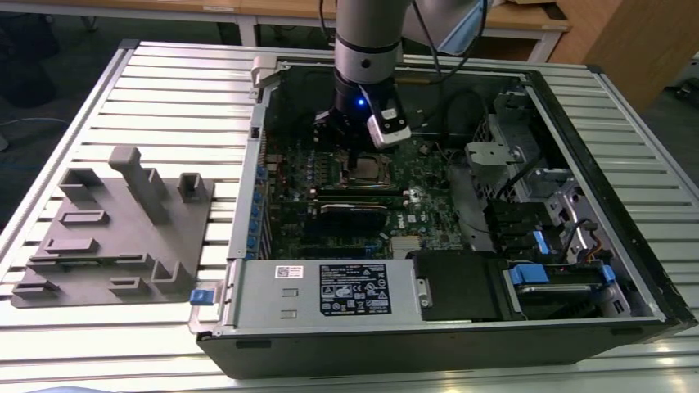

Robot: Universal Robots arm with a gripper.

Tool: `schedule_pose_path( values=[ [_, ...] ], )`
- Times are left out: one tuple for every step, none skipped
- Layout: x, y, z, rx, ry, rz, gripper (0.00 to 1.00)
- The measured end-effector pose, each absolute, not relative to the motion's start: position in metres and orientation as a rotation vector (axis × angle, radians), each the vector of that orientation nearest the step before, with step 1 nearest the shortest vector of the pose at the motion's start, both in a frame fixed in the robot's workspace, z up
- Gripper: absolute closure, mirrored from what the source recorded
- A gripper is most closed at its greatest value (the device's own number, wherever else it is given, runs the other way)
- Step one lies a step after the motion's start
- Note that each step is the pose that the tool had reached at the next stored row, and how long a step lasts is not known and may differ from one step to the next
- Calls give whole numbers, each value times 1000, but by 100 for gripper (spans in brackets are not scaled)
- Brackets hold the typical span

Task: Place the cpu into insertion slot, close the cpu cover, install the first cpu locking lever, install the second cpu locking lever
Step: 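Close the cpu cover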

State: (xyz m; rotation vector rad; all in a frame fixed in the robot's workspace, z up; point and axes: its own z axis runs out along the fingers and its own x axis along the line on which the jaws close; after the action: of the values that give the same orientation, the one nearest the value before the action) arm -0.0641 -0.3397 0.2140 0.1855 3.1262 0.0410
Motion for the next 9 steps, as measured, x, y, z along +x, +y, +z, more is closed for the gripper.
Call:
schedule_pose_path(
  values=[
    [-65,-340,214,184,3121,42,89],
    [-66,-340,213,183,3116,43,89],
    [-66,-340,213,182,3114,44,89],
    [-67,-340,213,182,3113,44,89],
    [-68,-340,213,182,3112,44,89],
    [-69,-340,213,182,3112,44,89],
    [-70,-340,213,182,3111,45,89],
    [-70,-340,212,182,3110,44,89],
    [-71,-340,212,182,3109,44,89]
  ],
)
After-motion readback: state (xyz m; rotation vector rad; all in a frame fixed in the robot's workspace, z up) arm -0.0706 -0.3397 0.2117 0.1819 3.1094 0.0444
